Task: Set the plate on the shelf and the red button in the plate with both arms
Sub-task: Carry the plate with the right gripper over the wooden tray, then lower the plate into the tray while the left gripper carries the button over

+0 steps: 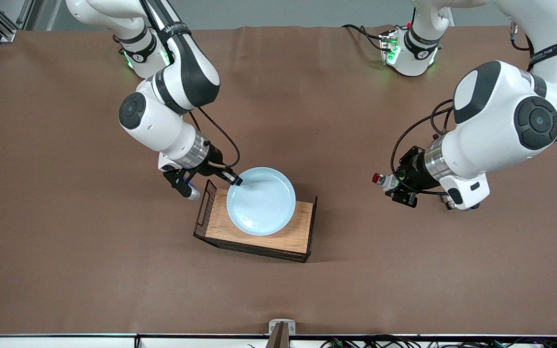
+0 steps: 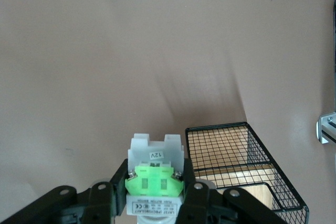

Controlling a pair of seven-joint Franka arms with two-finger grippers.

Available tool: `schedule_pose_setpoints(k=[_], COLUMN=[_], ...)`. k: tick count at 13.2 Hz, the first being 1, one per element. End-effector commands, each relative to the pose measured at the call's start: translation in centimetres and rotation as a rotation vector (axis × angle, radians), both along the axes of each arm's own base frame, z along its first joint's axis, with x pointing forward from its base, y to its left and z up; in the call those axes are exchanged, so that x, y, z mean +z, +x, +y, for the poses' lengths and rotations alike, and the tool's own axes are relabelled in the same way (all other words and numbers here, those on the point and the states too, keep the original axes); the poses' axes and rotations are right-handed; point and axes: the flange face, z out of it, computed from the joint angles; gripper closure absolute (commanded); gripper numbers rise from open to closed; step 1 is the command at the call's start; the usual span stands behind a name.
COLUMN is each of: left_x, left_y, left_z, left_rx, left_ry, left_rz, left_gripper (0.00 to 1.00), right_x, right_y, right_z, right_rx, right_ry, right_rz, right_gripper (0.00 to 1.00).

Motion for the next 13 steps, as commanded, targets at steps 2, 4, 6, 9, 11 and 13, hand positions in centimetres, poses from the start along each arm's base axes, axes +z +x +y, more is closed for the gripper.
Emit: schedule_pose_setpoints(k=[2,4,6,9,11,13], left_x=[0.3,0.8,1.2,0.9,0.9,0.8], left_y=[0.3,0.3,0.1,0.0,0.0,0.1], left_z=[0.3,0.2,0.1,-0.3,-0.3,-0.3], left_rx=[-0.021,-0.027,-0.021,-0.024,-0.026,-0.030], left_ry=[-0.007,-0.016,-0.019,-0.018,-0.017,-0.017], left_rz=[-0.004,-0.011,-0.014,-0.008,-0.009,-0.009], left_gripper=[1.00,1.00,1.00,1.00,1.00,1.00], right_x=[-1.4,-2.2,-2.5,-3.5,-3.9,-4.8], right_y=[0.9,1.4,1.7,2.1,2.3,2.6], right_z=[0.3,0.4,0.6,0.3,0.4,0.5], right_rx=[-0.007,-0.021,-0.023,-0.028,-0.031,-0.032], right_ry=[-0.003,-0.011,-0.013,-0.025,-0.030,-0.040], right_rz=[-0.027,-0.048,-0.056,-0.049,-0.054,-0.053], right_gripper=[1.00,1.00,1.00,1.00,1.00,1.00])
